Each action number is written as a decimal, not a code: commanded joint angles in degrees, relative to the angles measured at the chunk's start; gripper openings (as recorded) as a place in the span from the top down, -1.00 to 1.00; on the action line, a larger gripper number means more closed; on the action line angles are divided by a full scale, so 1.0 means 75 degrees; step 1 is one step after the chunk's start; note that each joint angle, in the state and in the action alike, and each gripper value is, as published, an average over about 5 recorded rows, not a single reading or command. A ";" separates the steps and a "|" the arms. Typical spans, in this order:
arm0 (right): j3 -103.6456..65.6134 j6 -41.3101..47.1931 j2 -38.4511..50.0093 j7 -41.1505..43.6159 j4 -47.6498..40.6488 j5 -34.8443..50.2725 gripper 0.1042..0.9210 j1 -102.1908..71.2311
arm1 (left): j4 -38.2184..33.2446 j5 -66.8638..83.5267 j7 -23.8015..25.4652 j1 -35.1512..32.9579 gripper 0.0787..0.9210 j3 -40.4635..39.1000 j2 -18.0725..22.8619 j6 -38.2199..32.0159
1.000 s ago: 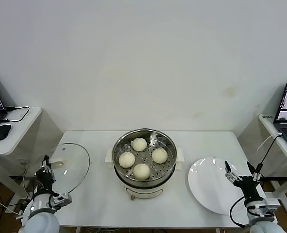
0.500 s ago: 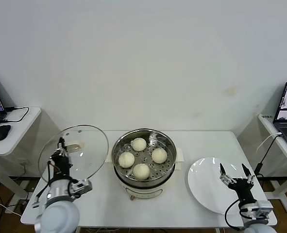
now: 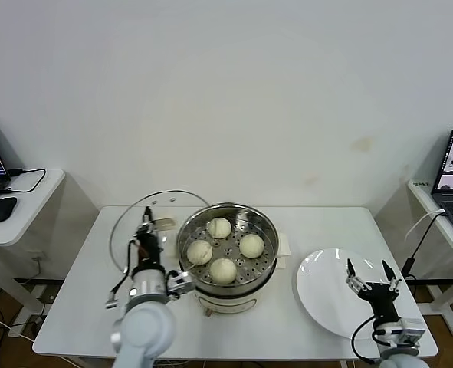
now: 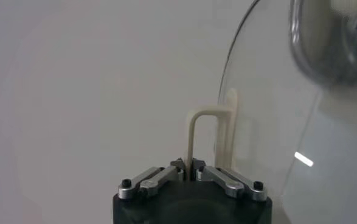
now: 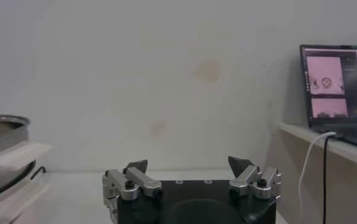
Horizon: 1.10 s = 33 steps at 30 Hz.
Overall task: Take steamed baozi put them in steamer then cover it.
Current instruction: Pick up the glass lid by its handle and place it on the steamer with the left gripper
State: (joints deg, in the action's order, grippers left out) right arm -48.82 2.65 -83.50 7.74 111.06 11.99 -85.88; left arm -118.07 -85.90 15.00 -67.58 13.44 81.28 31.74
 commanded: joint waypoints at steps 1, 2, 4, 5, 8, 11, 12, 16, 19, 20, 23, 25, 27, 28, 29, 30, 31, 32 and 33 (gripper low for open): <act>-0.0194 -0.0041 -0.0341 0.0007 -0.0061 -0.0213 -0.76 0.0000 | 0.0965 -0.0924 0.0245 0.0939 0.84 -0.1717 0.0912 0.0140; -0.0203 -0.0056 -0.0356 0.0006 -0.0075 -0.0229 -0.76 -0.0009 | 0.1066 -0.0949 0.0245 0.0993 0.84 -0.1805 0.0981 0.0150; -0.0223 -0.0084 -0.0378 0.0005 -0.0100 -0.0259 -0.76 -0.0029 | 0.1244 -0.0978 0.0244 0.1076 0.84 -0.1963 0.1107 0.0179; -0.0237 -0.0098 -0.0382 0.0003 -0.0114 -0.0272 -0.76 -0.0036 | 0.1311 -0.0990 0.0249 0.1105 0.84 -0.2029 0.1161 0.0197; -0.0298 -0.0128 -0.0405 -0.0001 -0.0147 -0.0289 -0.76 -0.0035 | 0.1471 -0.1097 0.0288 0.1182 0.84 -0.2200 0.1316 0.0275; -0.0347 -0.0140 -0.0456 -0.0006 -0.0157 -0.0299 -0.76 -0.0020 | 0.1632 -0.1190 0.0353 0.1262 0.84 -0.2317 0.1390 0.0352; -0.0355 -0.0145 -0.0471 -0.0007 -0.0158 -0.0309 -0.76 -0.0019 | 0.1692 -0.1202 0.0366 0.1279 0.84 -0.2350 0.1396 0.0375; -0.0378 -0.0166 -0.0483 -0.0009 -0.0161 -0.0336 -0.76 -0.0040 | 0.1834 -0.1237 0.0347 0.1203 0.84 -0.2386 0.1394 0.0376; -0.0393 -0.0172 -0.0480 -0.0009 -0.0175 -0.0340 -0.76 -0.0041 | 0.1849 -0.1259 0.0340 0.1115 0.84 -0.2360 0.1386 0.0376; -0.0396 -0.0172 -0.0478 -0.0008 -0.0181 -0.0341 -0.76 -0.0037 | 0.1853 -0.1261 0.0338 0.1095 0.84 -0.2347 0.1386 0.0376; -0.0395 -0.0164 -0.0474 -0.0004 -0.0192 -0.0342 -0.76 -0.0015 | 0.1870 -0.1257 0.0346 0.1075 0.84 -0.2293 0.1389 0.0375; -0.0394 -0.0156 -0.0472 -0.0001 -0.0196 -0.0341 -0.76 0.0006 | 0.1871 -0.1251 0.0379 0.1087 0.84 -0.2242 0.1388 0.0375; -0.0391 -0.0151 -0.0470 0.0000 -0.0208 -0.0342 -0.76 0.0029 | 0.1880 -0.1246 0.0411 0.1106 0.84 -0.2194 0.1386 0.0375; -0.0389 -0.0151 -0.0470 0.0000 -0.0217 -0.0344 -0.76 0.0041 | 0.1889 -0.1246 0.0428 0.1118 0.84 -0.2175 0.1387 0.0375; -0.0385 -0.0152 -0.0471 0.0001 -0.0226 -0.0345 -0.76 0.0054 | 0.1906 -0.1247 0.0439 0.1129 0.84 -0.2156 0.1388 0.0375; -0.0381 -0.0152 -0.0473 0.0002 -0.0234 -0.0347 -0.76 0.0065 | 0.1928 -0.1249 0.0441 0.1138 0.84 -0.2138 0.1388 0.0375; -0.0377 -0.0152 -0.0474 0.0003 -0.0240 -0.0348 -0.76 0.0073 | 0.1953 -0.1253 0.0441 0.1144 0.84 -0.2117 0.1389 0.0375; -0.0373 -0.0152 -0.0475 0.0004 -0.0246 -0.0349 -0.76 0.0080 | 0.1980 -0.1259 0.0436 0.1146 0.84 -0.2091 0.1388 0.0374; -0.0370 -0.0152 -0.0473 0.0005 -0.0251 -0.0350 -0.76 0.0084 | 0.2004 -0.1264 0.0422 0.1143 0.84 -0.2063 0.1387 0.0373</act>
State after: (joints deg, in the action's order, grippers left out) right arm -51.57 1.51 -86.87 7.74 109.34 9.48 -85.47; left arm -104.64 -94.75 17.90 -59.30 -2.02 91.08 34.33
